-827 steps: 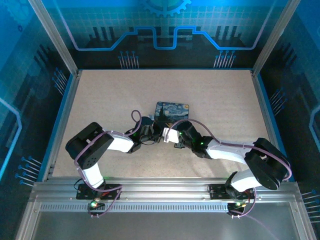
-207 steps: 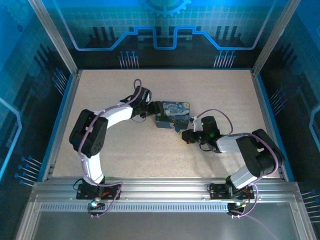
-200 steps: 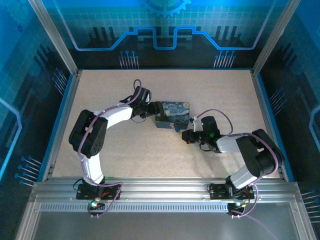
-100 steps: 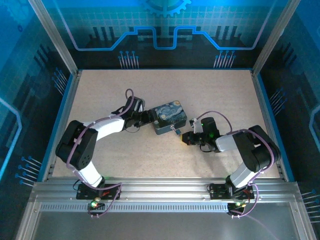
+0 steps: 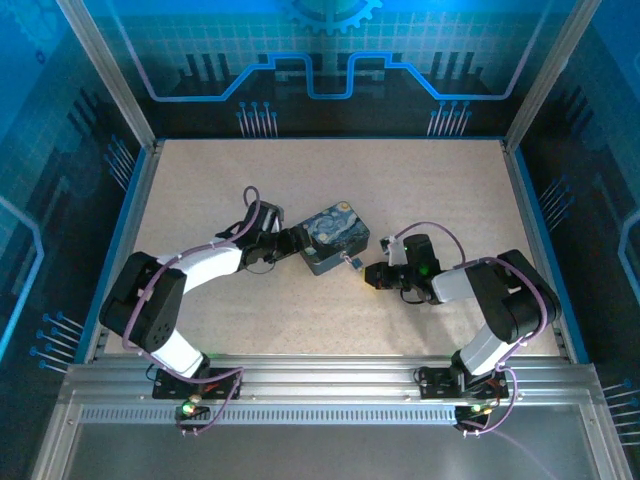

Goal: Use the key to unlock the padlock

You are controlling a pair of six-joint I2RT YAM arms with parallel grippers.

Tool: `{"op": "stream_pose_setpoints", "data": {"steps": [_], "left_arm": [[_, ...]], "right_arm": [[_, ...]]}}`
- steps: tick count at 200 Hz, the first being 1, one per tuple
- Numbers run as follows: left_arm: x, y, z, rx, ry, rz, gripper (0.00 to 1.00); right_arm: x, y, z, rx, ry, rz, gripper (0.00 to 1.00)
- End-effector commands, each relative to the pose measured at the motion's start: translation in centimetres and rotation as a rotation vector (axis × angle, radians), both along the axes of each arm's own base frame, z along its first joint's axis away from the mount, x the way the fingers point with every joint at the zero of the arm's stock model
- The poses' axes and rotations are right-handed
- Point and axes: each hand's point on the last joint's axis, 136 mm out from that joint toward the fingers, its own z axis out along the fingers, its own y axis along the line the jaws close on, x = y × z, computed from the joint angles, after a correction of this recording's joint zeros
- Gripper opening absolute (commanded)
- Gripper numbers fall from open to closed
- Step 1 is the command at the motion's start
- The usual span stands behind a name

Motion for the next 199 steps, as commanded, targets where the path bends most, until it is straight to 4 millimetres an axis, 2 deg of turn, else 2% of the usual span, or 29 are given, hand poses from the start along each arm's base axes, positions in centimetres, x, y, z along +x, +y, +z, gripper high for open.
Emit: {"op": "stream_pose_setpoints", "data": {"steps": [1, 21, 53, 93, 129, 168, 199], "left_arm": [[-2.4, 1.9, -2.8, 0.091, 0.115, 0.021, 0.7], [-2.3, 1.9, -2.5, 0.091, 0.106, 0.021, 0.7], [-2.1, 1.7, -2.2, 0.083, 0.099, 0.018, 0.7], [-1.9, 1.5, -1.8, 0.074, 0.09, 0.016, 0.7], [-1.9, 1.4, -1.7, 0.062, 0.09, 0.016, 0.7], [-1.9, 1.4, -1.6, 0.063, 0.089, 0.016, 0.7], [-1.9, 1.4, -1.7, 0.063, 0.091, 0.015, 0.7]], "right_arm": [[-0.2, -1.0, -0.1, -0.004, 0.013, -0.025, 0.15], [-0.4, -1.6, 0.4, -0.018, -0.009, -0.028, 0.24], [0.0, -1.8, 2.4, -0.016, -0.075, -0.007, 0.37], [1.1, -0.6, 5.3, 0.073, -0.138, 0.074, 0.5], [2.1, 0.6, 4.8, 0.096, -0.099, 0.107, 0.55], [2.5, 2.0, 3.7, 0.092, -0.079, 0.125, 0.54], [1.8, 3.3, 3.0, 0.098, -0.053, 0.165, 0.53]]}}
